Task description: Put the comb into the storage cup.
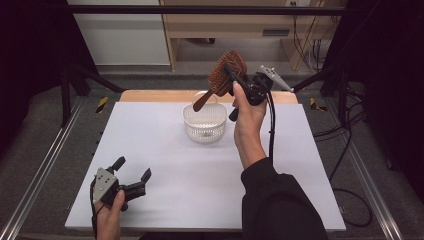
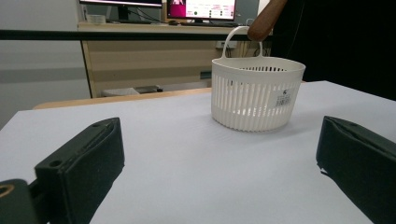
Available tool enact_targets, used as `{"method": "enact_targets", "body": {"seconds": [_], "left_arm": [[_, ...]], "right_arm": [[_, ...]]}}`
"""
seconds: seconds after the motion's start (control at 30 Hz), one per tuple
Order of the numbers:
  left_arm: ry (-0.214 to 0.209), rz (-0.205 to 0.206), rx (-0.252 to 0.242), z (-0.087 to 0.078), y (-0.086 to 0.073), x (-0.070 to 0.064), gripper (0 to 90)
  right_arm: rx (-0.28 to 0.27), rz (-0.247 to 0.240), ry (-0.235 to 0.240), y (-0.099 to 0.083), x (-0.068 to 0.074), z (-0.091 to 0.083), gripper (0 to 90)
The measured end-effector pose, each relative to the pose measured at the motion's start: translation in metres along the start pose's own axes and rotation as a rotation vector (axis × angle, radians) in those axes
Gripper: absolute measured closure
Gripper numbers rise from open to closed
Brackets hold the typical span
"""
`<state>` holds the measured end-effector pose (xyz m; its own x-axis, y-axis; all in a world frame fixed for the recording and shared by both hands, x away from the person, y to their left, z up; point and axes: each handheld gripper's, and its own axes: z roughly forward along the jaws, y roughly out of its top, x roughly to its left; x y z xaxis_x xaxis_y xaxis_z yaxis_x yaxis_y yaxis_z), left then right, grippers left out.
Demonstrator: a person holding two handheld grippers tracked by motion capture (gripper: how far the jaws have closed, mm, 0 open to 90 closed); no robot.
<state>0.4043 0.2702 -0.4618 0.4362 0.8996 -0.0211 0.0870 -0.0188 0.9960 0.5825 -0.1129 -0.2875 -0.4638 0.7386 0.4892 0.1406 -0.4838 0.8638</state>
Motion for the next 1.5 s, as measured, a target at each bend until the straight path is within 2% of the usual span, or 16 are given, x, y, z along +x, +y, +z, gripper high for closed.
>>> {"method": "enact_targets", "body": {"seconds": [0.2,0.57,0.7,1.5], "left_arm": [[0.006,-0.004,-0.008,-0.001,0.000,0.000,0.9],[0.008,-0.010,-0.011,-0.001,0.000,0.001,1.0],[0.005,-0.008,-0.010,0.000,0.000,0.001,1.0],[-0.003,-0.004,-0.010,0.001,0.000,0.001,1.0]], "right_arm": [[-0.021,-0.015,-0.013,0.003,-0.004,-0.005,51.0],[-0.031,0.005,-0.046,-0.007,-0.023,-0.008,51.0],[-0.030,-0.001,-0.056,-0.009,-0.027,-0.006,51.0],[-0.013,-0.044,-0.104,-0.022,-0.033,-0.003,51.1]]}}
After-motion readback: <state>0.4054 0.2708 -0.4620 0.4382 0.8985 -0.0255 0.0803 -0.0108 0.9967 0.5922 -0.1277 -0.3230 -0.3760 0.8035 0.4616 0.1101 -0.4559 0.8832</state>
